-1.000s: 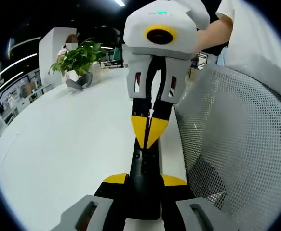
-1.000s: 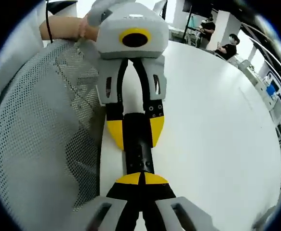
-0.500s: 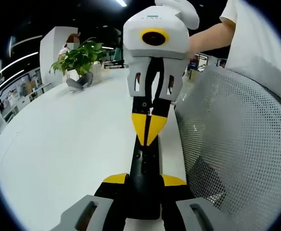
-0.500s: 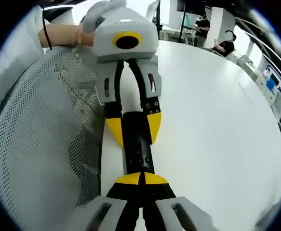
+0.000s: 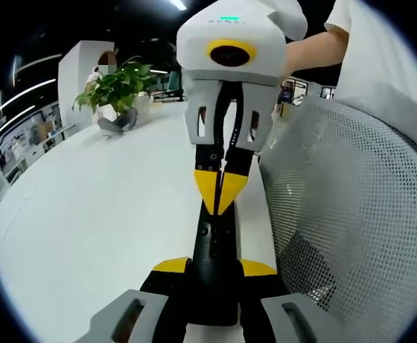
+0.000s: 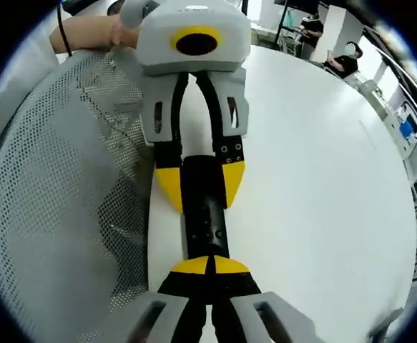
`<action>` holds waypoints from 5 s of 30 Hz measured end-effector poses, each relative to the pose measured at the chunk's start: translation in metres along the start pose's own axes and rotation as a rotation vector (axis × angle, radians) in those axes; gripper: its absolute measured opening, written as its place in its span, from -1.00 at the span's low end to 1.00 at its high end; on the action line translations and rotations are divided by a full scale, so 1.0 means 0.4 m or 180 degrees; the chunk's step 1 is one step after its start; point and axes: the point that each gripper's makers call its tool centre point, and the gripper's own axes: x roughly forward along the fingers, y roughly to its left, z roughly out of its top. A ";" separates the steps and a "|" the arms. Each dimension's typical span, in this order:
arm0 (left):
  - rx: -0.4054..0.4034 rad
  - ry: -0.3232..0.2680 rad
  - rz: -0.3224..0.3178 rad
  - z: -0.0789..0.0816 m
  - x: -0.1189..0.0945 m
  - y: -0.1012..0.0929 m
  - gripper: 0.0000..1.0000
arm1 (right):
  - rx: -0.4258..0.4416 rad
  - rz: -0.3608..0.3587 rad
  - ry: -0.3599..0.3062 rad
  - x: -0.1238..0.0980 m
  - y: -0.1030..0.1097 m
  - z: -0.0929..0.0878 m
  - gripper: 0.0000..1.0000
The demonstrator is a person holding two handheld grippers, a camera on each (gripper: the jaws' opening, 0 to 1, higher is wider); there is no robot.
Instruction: Press the specified remote control buttons in sequence, fully releasing each button before pressing the next.
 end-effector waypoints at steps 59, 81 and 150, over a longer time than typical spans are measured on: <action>0.0043 0.0020 0.0023 -0.002 0.000 -0.003 -0.51 | 0.0281 -0.0172 -0.0735 -0.032 -0.018 -0.001 -1.00; 0.0039 0.0022 0.0018 -0.001 -0.001 -0.004 -0.51 | 0.0675 -0.0166 -0.0555 -0.006 -0.007 0.008 -1.00; 0.0046 0.0067 -0.0010 -0.004 -0.003 -0.004 -0.51 | 0.0543 -0.0270 -0.0257 0.022 0.043 0.059 -1.00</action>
